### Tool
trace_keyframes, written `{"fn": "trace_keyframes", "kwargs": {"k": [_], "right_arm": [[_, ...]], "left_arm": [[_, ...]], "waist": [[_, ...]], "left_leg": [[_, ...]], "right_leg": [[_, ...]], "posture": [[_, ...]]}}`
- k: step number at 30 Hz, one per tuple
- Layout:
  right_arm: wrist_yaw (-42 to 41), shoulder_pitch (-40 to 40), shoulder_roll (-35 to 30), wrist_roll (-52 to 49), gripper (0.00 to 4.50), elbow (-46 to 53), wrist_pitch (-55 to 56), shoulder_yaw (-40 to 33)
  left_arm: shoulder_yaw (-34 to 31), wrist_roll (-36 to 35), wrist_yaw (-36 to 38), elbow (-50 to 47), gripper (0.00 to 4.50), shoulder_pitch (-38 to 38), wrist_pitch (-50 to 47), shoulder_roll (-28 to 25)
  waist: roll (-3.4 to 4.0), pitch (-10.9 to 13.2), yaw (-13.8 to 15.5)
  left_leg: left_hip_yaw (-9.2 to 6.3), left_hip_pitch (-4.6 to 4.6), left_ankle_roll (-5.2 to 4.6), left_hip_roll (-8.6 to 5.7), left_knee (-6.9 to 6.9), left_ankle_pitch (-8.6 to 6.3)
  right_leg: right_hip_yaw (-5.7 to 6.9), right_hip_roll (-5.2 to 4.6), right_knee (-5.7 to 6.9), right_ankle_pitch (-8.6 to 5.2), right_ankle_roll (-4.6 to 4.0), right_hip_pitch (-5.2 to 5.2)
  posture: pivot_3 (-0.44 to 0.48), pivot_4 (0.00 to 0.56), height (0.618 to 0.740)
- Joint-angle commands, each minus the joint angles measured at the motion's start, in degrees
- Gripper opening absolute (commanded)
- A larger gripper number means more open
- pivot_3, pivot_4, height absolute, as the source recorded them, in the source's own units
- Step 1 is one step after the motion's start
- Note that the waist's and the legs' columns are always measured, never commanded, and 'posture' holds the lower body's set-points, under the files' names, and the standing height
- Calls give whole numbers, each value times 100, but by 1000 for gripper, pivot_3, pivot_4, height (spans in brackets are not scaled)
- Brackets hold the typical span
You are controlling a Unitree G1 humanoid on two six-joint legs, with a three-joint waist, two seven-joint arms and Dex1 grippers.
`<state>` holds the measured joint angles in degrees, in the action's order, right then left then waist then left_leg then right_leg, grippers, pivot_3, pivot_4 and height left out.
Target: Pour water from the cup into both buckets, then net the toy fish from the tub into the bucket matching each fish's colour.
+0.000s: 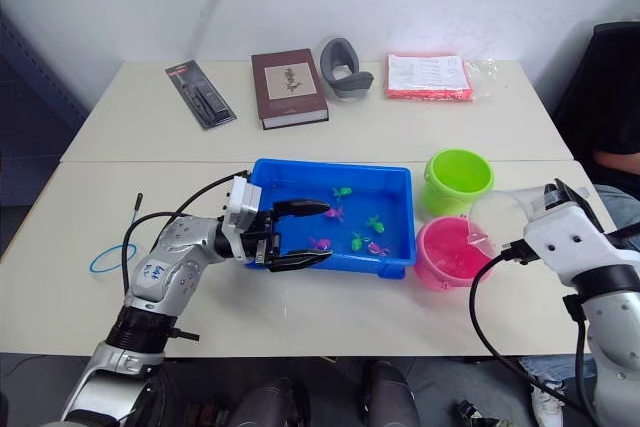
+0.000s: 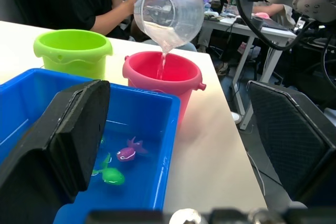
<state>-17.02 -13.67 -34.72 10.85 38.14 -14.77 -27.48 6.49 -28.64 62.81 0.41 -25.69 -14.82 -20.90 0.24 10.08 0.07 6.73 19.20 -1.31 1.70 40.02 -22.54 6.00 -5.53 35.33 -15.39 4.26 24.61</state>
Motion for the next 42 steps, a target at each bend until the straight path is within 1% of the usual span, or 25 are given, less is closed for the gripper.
{"fn": "trace_keyframes", "kwargs": {"k": [1,4,7,11,14,16,18,21,25,28,31,38,42], "right_arm": [[-3,178,336,-435,27,430,-502,-280],[89,454,780,-978,27,661,-1208,-521],[277,1017,1193,-1806,27,808,-2253,-1079],[162,1743,1058,-2693,27,632,-3289,-1535],[459,2403,685,-2730,27,257,-4344,-1600],[535,2786,398,-2687,27,-137,-4483,-1481],[592,2974,27,-2456,27,-526,-4370,-1168],[709,3083,-487,-2002,27,-1128,-4023,-544],[767,3226,-787,-1609,27,-1738,-3508,128],[856,3370,-831,-1342,27,-2188,-2956,480],[946,3530,-771,-1217,27,-2489,-2578,619],[1016,3737,-866,-794,27,-2965,-1859,983],[1073,3781,-980,-404,27,-3296,-1111,1281]], "left_arm": [[-156,-98,-31,-136,4500,11,25,8],[-235,-89,-39,-67,4500,-22,27,-27],[-355,-50,-62,58,4500,-57,56,-84],[-551,-48,-221,314,4500,-187,-36,-117],[-692,-52,-344,530,4500,-373,-57,-93],[-751,-82,-450,596,4500,-468,-172,-72],[-721,-82,-538,587,4500,-519,-428,-99],[-722,30,-710,574,4500,-550,-453,-68],[-716,163,-888,565,4500,-531,-276,12],[-659,249,-963,511,4500,-432,-186,57],[-615,291,-997,452,4500,-366,-140,99],[-582,331,-1075,312,4500,-234,-68,133],[-591,351,-1102,298,4500,-213,0,140]], "waist": [[0,0,0],[1,0,-2],[0,0,-3],[0,0,-7],[0,0,-14],[0,0,-14],[0,0,-5],[0,0,-13],[0,0,-14],[-1,1,-16],[-1,1,-14],[0,1,-10],[0,1,-22]], "left_leg": [[-1,0,0,1,0,0],[-2,0,0,2,1,0],[-2,1,-1,0,3,0],[-5,1,-3,0,2,0],[-5,2,-6,-2,2,-1],[-5,4,-10,-2,3,-1],[-5,5,-11,-3,0,-2],[-2,12,-12,-4,-5,-2],[3,16,-13,-4,-5,-2],[7,15,-12,-3,-3,-2],[9,15,-11,-3,-4,-2],[7,18,-6,-1,-3,1],[9,17,-5,-1,-3,1]], "right_leg": [[0,0,0,0,0,0],[1,0,2,0,0,0],[1,-2,4,0,0,0],[3,-5,9,0,-1,0],[3,-6,17,0,-1,3],[4,-10,18,0,-1,3],[7,-10,19,0,-1,3],[10,-7,17,0,-1,6],[12,-7,12,3,4,9],[11,-7,13,4,7,9],[10,-6,13,4,7,10],[12,-6,11,5,8,10],[11,-6,10,5,9,10]], "posture": [[0,150,740],[0,150,740],[0,150,740],[0,150,740],[0,150,740],[0,150,740],[0,150,740],[0,150,740],[0,150,740],[0,150,740],[0,150,740],[0,150,740],[0,150,740]]}}
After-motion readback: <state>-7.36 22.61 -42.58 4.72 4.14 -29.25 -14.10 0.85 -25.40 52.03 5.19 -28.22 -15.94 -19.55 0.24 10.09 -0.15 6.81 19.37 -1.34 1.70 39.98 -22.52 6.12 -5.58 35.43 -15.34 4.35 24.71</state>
